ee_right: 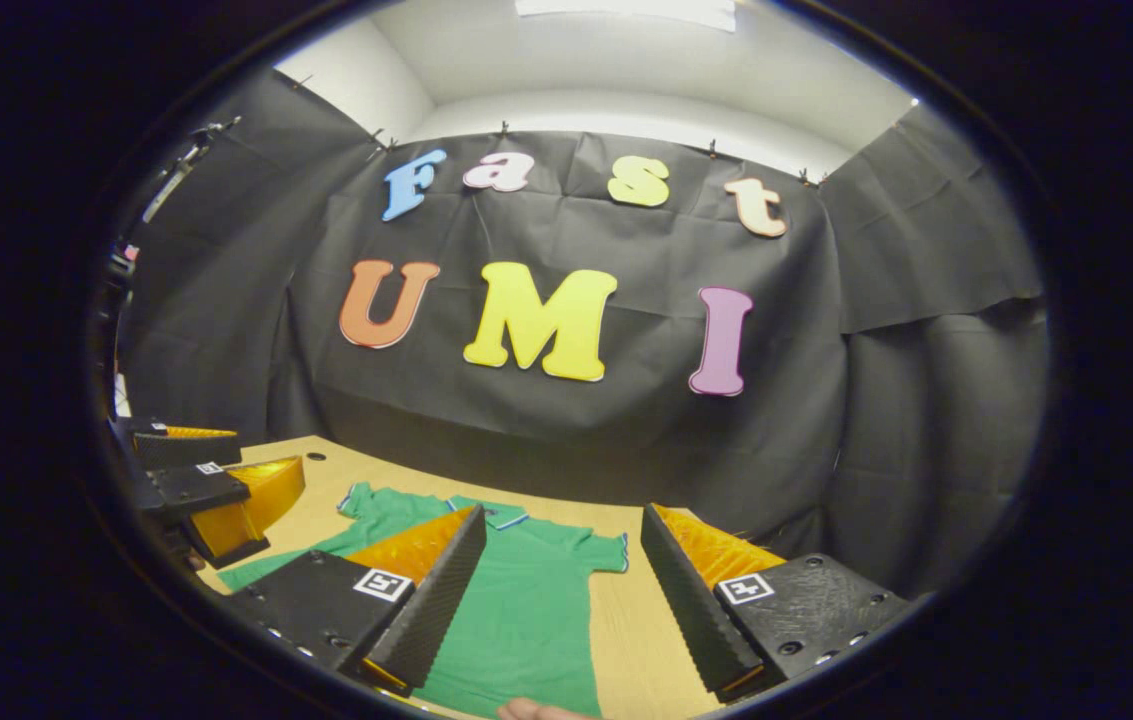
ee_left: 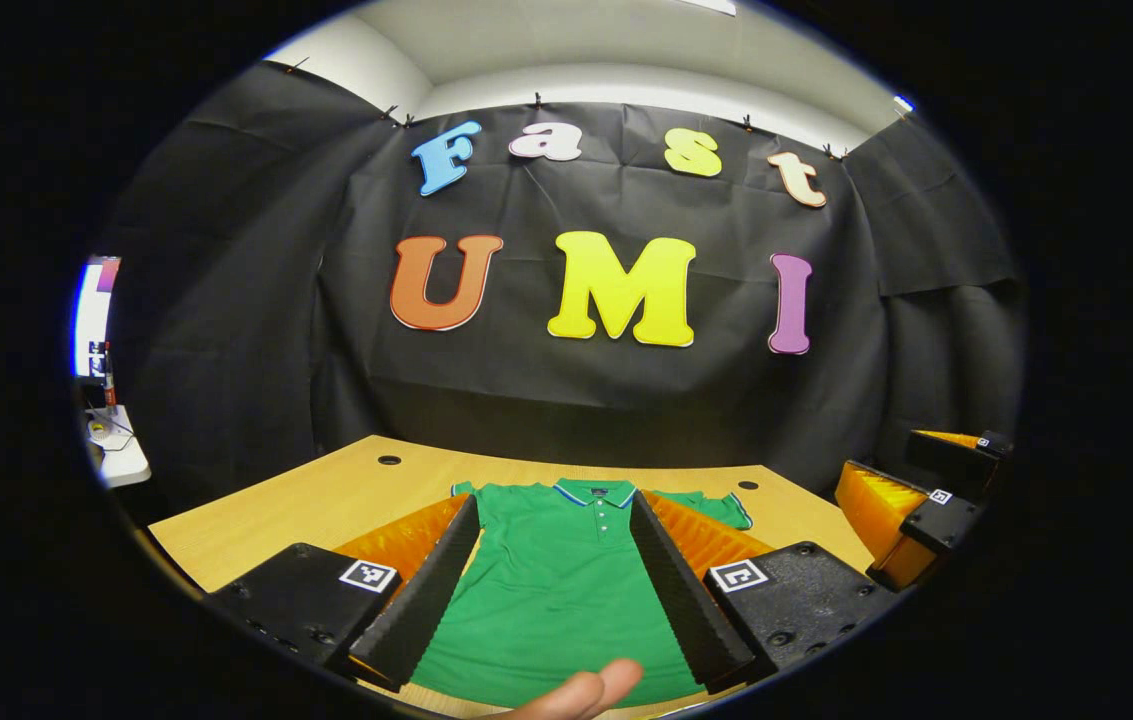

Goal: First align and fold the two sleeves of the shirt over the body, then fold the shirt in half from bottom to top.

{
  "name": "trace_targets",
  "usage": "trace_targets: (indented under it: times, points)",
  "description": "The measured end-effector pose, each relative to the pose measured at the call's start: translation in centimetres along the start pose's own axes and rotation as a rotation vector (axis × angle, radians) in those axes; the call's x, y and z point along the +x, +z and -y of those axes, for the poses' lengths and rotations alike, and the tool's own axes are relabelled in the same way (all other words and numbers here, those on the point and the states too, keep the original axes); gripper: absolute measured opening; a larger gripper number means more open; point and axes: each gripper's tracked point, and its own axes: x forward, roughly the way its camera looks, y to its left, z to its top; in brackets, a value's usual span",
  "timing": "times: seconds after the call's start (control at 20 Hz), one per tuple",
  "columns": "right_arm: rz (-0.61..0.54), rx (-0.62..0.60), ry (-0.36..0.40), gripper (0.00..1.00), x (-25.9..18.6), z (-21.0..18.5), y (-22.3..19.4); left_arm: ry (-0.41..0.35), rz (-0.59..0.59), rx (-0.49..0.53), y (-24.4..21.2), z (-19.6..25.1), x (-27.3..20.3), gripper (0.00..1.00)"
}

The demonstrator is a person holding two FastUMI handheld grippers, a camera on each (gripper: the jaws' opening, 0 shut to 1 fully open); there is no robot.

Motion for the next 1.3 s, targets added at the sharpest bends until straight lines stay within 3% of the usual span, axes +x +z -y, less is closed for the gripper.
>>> trace_targets:
  times: [0.4, 0.8, 1.0, 1.3]
  points:
    - [-0.067, 0.006, -0.01, 0.95, 4.4, 2.3, -1.7, 0.006, 0.037, 0.03, 0.1, -0.4, 0.4, 0.98]
    - [-0.199, 0.069, -0.096, 0.95, 16.9, 11.1, -4.3, 0.038, 0.009, 0.042, -2.0, -1.0, 2.5, 0.98]
    - [-0.331, 0.142, -0.044, 0.95, 23.5, 13.1, -8.8, 0.039, -0.028, 0.023, -3.4, -0.5, 4.0, 0.98]
    - [-0.595, 0.221, 0.012, 0.94, 32.9, 14.1, -16.4, 0.073, 0.029, 0.055, -0.4, -0.9, 7.8, 0.98]
